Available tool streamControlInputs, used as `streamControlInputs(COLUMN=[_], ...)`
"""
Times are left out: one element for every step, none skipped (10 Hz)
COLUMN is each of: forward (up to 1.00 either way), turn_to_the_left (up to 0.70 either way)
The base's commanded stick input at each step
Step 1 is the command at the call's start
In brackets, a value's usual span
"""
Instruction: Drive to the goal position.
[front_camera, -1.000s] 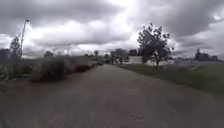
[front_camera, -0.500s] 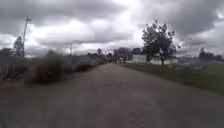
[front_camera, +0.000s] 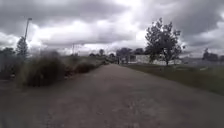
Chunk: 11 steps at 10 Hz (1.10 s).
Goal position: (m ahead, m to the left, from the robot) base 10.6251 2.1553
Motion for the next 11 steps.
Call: streamControlInputs(forward=[1.00,1.00,1.00,1.00,1.00,1.00,1.00,1.00,1.00,1.00,1.00], turn_to_the_left=[-0.27,-0.27,-0.27,-0.27,-0.21,-0.13,-0.05,0.00,0.00,0.00,0.00])
